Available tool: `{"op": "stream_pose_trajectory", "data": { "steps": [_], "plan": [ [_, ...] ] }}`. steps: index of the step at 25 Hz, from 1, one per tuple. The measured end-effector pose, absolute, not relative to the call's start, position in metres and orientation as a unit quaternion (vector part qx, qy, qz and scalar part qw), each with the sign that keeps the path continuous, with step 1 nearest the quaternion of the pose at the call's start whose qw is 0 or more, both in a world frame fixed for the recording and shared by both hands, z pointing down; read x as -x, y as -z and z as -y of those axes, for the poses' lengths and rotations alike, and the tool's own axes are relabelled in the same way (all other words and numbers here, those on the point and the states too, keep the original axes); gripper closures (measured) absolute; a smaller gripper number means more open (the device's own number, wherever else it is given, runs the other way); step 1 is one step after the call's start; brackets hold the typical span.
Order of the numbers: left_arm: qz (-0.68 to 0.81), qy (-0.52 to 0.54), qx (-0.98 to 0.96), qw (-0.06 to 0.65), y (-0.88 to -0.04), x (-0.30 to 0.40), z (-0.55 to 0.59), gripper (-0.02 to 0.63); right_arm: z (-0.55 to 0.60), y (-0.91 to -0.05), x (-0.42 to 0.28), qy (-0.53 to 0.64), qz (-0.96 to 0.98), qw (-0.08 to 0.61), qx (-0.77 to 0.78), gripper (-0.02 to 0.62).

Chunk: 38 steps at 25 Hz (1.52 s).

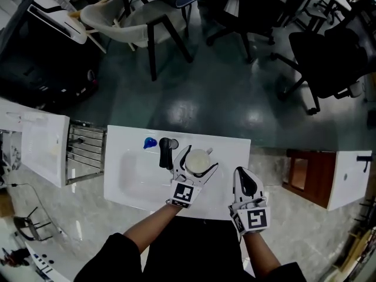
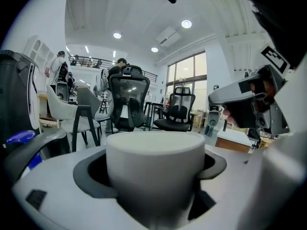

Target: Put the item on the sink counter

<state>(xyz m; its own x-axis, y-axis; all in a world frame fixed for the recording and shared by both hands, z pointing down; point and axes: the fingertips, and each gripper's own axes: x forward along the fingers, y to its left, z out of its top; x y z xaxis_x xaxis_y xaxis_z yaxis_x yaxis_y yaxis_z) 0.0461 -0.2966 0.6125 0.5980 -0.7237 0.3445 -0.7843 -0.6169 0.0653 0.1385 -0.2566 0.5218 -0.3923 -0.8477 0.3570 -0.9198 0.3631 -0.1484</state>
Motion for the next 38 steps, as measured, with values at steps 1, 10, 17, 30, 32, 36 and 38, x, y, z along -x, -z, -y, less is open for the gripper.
{"op": "stream_pose_trajectory", "data": {
  "steps": [1,10,17,30,32,36,38],
  "plan": [
    [0.429,-0.144,-0.885,0.111,-0.619,-0.046,0.3,0.151,0.261,-0.521,-0.138,-0.16,0.819,0.105,-0.541,0.563],
    [0.428,-0.156,-0.881,0.13,-0.667,-0.056,0.318,0.152,0.259,-0.546,-0.133,-0.192,0.825,0.132,-0.516,0.563],
    [0.441,-0.161,-0.873,0.131,-0.693,-0.053,0.33,0.151,0.26,-0.546,-0.145,-0.172,0.822,0.109,-0.532,0.563],
    [0.435,-0.185,-0.877,0.089,-0.722,-0.064,0.34,0.151,0.267,-0.546,-0.168,-0.1,0.819,0.141,-0.547,0.563],
    [0.438,-0.166,-0.879,0.095,-0.722,-0.06,0.341,0.152,0.266,-0.546,-0.167,-0.107,0.818,0.137,-0.548,0.563],
    [0.44,-0.15,-0.879,0.101,-0.722,-0.056,0.342,0.152,0.262,-0.541,-0.165,-0.109,0.816,0.127,-0.553,0.563],
    [0.441,-0.15,-0.88,0.097,-0.723,-0.055,0.339,0.152,0.258,-0.54,-0.162,-0.11,0.817,0.127,-0.551,0.563]
  ]
}}
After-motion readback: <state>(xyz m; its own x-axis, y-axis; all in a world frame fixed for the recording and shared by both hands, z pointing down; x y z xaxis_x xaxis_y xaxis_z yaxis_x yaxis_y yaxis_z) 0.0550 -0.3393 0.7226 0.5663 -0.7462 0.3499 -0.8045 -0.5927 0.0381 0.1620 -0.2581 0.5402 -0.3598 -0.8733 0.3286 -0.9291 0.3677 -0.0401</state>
